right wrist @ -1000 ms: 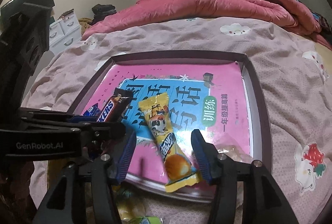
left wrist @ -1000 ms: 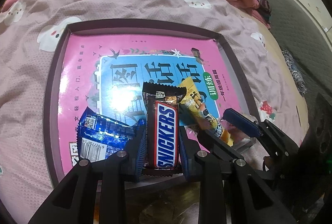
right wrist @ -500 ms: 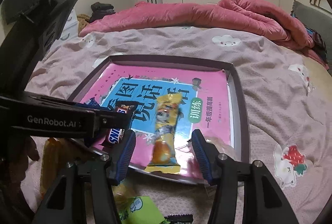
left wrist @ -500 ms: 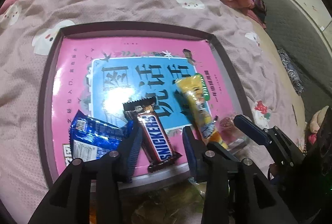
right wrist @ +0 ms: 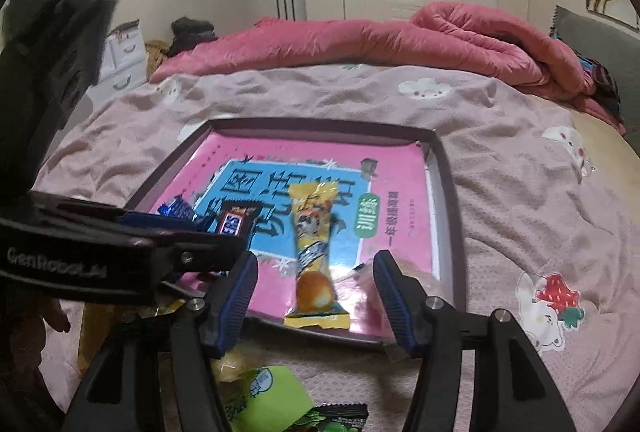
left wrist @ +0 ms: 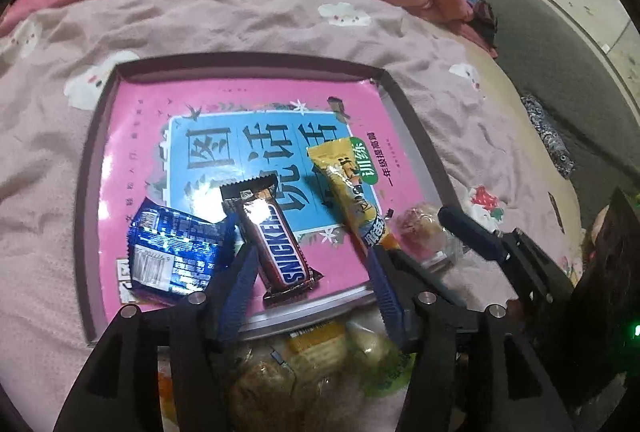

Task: Organize snacks
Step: 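Pull both tools back from the tray toward the remaining snack pile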

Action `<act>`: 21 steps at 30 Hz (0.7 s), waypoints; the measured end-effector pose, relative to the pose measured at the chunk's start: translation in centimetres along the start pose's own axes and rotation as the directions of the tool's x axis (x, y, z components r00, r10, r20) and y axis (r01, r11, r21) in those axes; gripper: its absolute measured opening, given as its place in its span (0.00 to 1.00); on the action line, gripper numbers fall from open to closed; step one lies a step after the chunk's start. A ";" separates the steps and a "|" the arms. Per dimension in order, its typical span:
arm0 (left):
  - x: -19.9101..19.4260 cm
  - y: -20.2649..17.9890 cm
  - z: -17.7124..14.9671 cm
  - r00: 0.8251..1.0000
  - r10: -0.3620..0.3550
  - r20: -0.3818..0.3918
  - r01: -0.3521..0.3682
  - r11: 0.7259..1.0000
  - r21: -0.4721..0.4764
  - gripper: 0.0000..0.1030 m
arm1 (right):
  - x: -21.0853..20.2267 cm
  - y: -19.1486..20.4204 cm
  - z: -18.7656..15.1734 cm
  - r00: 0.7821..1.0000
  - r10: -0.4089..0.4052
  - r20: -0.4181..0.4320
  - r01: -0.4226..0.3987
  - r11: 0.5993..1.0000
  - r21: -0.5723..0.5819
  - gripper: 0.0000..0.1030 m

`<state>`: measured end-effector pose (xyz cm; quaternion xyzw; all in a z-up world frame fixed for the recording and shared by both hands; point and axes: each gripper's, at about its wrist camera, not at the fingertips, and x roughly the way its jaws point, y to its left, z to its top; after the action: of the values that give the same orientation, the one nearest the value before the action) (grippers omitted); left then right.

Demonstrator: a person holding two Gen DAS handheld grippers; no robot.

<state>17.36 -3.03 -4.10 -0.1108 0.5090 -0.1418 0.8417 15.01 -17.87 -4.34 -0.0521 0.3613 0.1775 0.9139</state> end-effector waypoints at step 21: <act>-3.0 0.1 -0.9 0.999 -0.011 0.053 0.012 1.000 -0.016 0.73 | -2.0 1.0 0.3 0.999 -0.005 0.053 0.007 0.999 -0.032 0.64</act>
<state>15.23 -1.91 -2.08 -0.1245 0.4872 -0.1395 0.8531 13.49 -17.47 -2.76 -0.0631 0.3341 0.1817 0.9227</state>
